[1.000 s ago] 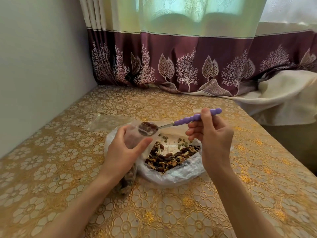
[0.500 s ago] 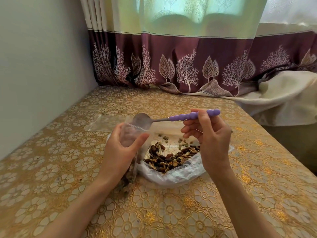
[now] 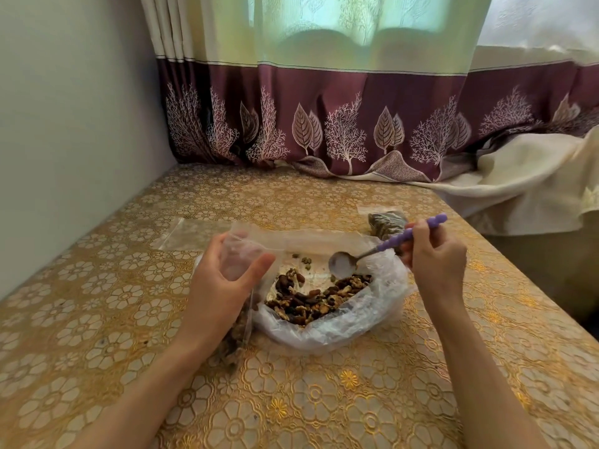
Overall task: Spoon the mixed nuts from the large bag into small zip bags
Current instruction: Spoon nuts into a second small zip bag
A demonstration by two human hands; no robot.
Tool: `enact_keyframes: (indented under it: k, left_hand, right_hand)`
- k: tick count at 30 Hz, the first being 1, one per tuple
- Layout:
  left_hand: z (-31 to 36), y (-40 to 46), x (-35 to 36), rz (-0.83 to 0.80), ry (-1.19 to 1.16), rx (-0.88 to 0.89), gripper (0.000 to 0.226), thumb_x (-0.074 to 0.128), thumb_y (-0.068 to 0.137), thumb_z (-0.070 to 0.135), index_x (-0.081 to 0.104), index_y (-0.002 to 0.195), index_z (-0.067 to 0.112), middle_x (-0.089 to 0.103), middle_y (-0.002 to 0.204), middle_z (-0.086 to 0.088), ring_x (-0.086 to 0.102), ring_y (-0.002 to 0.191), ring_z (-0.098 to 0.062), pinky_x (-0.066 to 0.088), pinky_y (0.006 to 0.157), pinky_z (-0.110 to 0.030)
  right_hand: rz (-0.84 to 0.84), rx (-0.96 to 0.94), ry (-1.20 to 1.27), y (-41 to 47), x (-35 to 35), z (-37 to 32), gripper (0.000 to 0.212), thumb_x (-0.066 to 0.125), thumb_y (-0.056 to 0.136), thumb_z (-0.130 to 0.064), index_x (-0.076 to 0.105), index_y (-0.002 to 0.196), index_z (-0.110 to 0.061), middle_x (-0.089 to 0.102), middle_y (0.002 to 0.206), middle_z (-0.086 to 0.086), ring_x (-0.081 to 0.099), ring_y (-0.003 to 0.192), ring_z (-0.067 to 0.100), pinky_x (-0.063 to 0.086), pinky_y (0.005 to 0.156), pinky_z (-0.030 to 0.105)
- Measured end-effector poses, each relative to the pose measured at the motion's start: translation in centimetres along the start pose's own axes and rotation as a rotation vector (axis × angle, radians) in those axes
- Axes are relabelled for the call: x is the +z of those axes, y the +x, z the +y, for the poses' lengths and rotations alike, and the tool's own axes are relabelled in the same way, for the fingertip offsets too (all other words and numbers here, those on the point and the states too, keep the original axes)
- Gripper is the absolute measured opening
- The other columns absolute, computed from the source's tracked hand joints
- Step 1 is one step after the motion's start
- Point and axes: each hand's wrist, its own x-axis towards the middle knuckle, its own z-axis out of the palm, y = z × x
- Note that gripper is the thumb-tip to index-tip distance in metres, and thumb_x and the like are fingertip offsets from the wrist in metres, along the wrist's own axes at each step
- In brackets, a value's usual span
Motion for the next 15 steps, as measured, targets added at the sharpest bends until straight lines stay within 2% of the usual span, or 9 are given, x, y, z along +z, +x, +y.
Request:
enact_keyframes:
  k: [3, 5, 8, 12, 15]
  left_hand:
    - [0.02, -0.06, -0.06, -0.005, -0.003, 0.006, 0.067, 0.066, 0.065, 0.067, 0.052, 0.115, 0.025, 0.067, 0.105, 0.006, 0.066, 0.095, -0.011, 0.051, 0.09, -0.044]
    - [0.03, -0.12, -0.08, -0.008, -0.003, 0.008, 0.061, 0.067, 0.067, 0.061, 0.052, 0.114, 0.025, 0.068, 0.103, 0.007, 0.067, 0.093, -0.009, 0.052, 0.089, -0.043]
    - [0.1, -0.14, -0.05, -0.007, -0.004, 0.012, 0.067, 0.065, 0.065, 0.067, 0.052, 0.115, 0.026, 0.068, 0.104, 0.008, 0.066, 0.094, -0.008, 0.051, 0.09, -0.041]
    - [0.07, -0.1, -0.05, -0.026, -0.008, 0.012, 0.075, 0.063, 0.059, 0.071, 0.05, 0.118, 0.027, 0.066, 0.111, 0.006, 0.065, 0.1, -0.014, 0.05, 0.091, -0.044]
    - [0.08, -0.11, -0.05, -0.028, -0.005, 0.015, 0.078, 0.062, 0.057, 0.073, 0.05, 0.118, 0.025, 0.066, 0.111, 0.005, 0.065, 0.099, -0.013, 0.051, 0.091, -0.043]
  right_hand:
    - [-0.018, 0.023, -0.075, 0.4, -0.25, 0.49, 0.027, 0.044, 0.095, -0.019, 0.059, 0.075, -0.012, 0.07, 0.071, 0.01, 0.068, 0.069, 0.024, 0.055, 0.073, 0.048]
    - [-0.02, 0.042, -0.087, 0.65, -0.36, 0.66, 0.027, 0.043, 0.095, -0.019, 0.059, 0.075, -0.01, 0.07, 0.073, 0.012, 0.068, 0.073, 0.029, 0.053, 0.08, 0.053]
    - [0.013, 0.03, -0.138, 0.77, -0.56, 0.68, 0.028, 0.044, 0.093, -0.023, 0.059, 0.07, -0.016, 0.066, 0.066, 0.003, 0.064, 0.07, 0.024, 0.053, 0.079, 0.051]
    - [-0.004, 0.045, -0.131, 0.76, -0.61, 0.72, 0.028, 0.044, 0.09, -0.025, 0.057, 0.066, -0.017, 0.065, 0.065, 0.005, 0.065, 0.074, 0.032, 0.054, 0.079, 0.05]
    - [-0.046, 0.119, -0.135, 0.92, -0.55, 1.17, 0.031, 0.048, 0.092, -0.025, 0.057, 0.063, -0.017, 0.061, 0.061, 0.003, 0.059, 0.066, 0.025, 0.048, 0.073, 0.047]
